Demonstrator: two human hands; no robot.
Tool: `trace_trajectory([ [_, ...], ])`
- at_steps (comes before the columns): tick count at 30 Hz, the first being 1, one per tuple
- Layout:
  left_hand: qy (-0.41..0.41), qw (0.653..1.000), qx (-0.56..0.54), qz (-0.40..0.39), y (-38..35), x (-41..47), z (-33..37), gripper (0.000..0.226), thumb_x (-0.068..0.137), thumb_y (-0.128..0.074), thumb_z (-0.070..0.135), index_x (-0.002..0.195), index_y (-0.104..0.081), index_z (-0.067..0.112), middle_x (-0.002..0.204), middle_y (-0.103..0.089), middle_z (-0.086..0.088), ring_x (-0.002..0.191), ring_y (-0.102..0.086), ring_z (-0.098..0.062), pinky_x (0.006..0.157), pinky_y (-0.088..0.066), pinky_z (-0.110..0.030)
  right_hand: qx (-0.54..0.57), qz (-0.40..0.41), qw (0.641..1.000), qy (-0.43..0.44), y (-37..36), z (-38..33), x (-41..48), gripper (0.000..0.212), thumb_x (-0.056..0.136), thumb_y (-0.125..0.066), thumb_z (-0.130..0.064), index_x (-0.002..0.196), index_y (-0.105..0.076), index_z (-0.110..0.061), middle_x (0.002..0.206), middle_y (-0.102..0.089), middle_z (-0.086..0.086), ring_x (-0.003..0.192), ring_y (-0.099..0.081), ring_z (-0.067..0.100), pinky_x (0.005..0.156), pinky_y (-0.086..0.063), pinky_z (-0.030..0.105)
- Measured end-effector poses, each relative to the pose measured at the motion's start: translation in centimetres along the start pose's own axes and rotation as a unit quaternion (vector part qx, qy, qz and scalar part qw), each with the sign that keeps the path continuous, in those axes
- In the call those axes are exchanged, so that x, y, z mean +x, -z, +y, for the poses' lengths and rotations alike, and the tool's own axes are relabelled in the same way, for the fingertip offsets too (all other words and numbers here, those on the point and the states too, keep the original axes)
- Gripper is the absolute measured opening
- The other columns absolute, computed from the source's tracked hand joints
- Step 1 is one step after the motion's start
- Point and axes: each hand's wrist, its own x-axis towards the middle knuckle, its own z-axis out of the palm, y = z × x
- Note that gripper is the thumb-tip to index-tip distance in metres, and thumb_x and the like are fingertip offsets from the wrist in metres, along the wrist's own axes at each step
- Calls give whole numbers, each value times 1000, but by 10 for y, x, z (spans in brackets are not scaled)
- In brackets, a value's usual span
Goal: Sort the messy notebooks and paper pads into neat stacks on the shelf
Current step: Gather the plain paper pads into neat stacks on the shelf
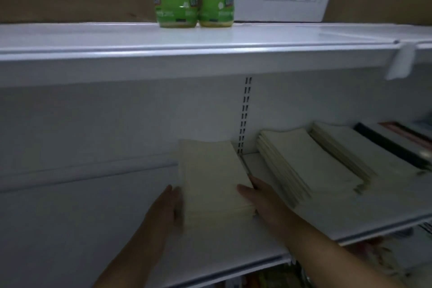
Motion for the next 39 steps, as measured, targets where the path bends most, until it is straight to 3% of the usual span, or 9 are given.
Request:
trace_trajectory([
  [6,-67,995,76,24,-23,-1,-10,47,102,-34,33,139,-46,7,143,-46,-11,131,-44,-30,114,-29,-48,7,-3,1000,-20,-2,-4,-4,19,96,-50,-14,103,-58,-30,83,-57,-21,51,-56,-16,42,-42,5],
  [12,-118,975,180,51,-19,-11,5,43,101,-39,23,139,-43,3,145,-42,-19,132,-42,-34,112,-30,-46,-25,72,997,24,7,-7,-14,42,91,-58,-29,130,-54,-16,128,-57,-2,105,-58,8,73,-49,13],
  [18,-343,914,189,108,-73,-74,37,37,93,-51,1,129,-55,11,128,-54,3,112,-50,-14,93,-35,-8,-126,117,955,241,79,-48,-28,12,88,-62,-8,95,-69,-16,98,-66,-6,82,-60,-10,79,-45,9],
  [22,-263,946,185,-47,-178,-88,32,50,90,-58,7,138,-45,16,133,-52,3,110,-51,-7,90,-34,-13,-426,168,872,172,164,-51,15,34,92,-55,-27,123,-56,-13,129,-53,7,101,-52,15,90,-38,23],
  [26,-68,993,78,-49,-246,-50,32,54,91,-60,17,140,-39,5,103,-51,2,80,-57,-13,70,-47,-18,-548,129,823,74,201,-38,42,62,89,-48,-47,138,-37,-11,148,-32,10,135,-33,28,112,-30,38],
  [29,18,995,72,-67,-262,-24,23,52,88,-64,30,130,-53,2,118,-63,-13,102,-62,-33,95,-49,-42,-518,103,847,52,201,-27,50,51,89,-46,-42,130,-41,-13,140,-38,13,129,-40,29,106,-36,36],
  [33,49,996,57,-46,-266,-11,24,55,76,-76,34,117,-63,1,112,-66,-20,100,-63,-37,95,-49,-47,-419,105,901,34,205,-22,63,55,83,-51,-42,131,-39,-16,133,-47,12,119,-49,30,97,-43,35],
  [36,56,997,33,-38,-263,-6,25,70,45,-87,43,101,-71,3,96,-73,-16,89,-69,-34,84,-55,-46,-412,109,904,34,203,-19,63,56,82,-49,-43,131,-37,-17,132,-46,13,118,-50,32,96,-43,35],
  [39,76,995,14,-61,-266,-6,34,38,66,-80,32,89,-70,4,77,-74,-14,81,-69,-31,67,-54,-39,-424,132,894,59,201,-13,59,52,85,-43,-44,128,-35,-16,133,-42,16,118,-49,33,95,-42,37],
])
